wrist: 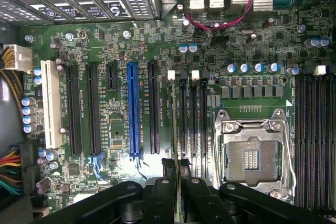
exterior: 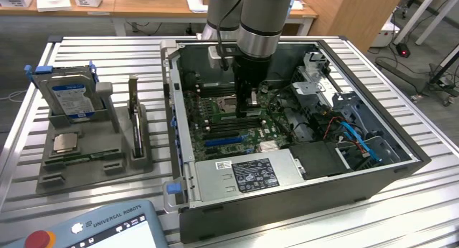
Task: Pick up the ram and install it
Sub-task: 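Insert the ram into the slot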
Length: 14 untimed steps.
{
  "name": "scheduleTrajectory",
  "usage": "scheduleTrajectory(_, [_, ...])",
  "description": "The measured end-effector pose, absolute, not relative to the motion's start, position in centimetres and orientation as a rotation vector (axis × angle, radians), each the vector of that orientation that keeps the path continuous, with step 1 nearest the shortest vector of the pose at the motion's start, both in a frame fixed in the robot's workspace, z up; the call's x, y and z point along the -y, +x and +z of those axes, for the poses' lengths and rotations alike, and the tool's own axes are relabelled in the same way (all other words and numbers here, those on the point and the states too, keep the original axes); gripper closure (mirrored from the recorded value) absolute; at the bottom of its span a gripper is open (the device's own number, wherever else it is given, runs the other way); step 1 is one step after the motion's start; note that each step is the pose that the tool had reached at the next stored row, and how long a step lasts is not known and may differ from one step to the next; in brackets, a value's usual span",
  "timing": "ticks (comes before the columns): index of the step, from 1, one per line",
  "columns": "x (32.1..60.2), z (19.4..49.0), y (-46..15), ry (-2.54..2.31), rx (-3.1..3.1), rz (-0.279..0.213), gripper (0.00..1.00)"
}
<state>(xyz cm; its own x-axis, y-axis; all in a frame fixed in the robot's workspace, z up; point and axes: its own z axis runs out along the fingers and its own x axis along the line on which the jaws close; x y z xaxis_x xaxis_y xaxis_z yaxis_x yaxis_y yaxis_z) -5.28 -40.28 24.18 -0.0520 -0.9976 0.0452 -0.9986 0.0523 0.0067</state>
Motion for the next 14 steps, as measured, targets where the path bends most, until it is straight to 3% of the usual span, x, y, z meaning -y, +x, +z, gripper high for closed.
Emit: scheduleTrajectory(14, [40.28,23.71,-5.33,2.138,2.252,0.043,0.87])
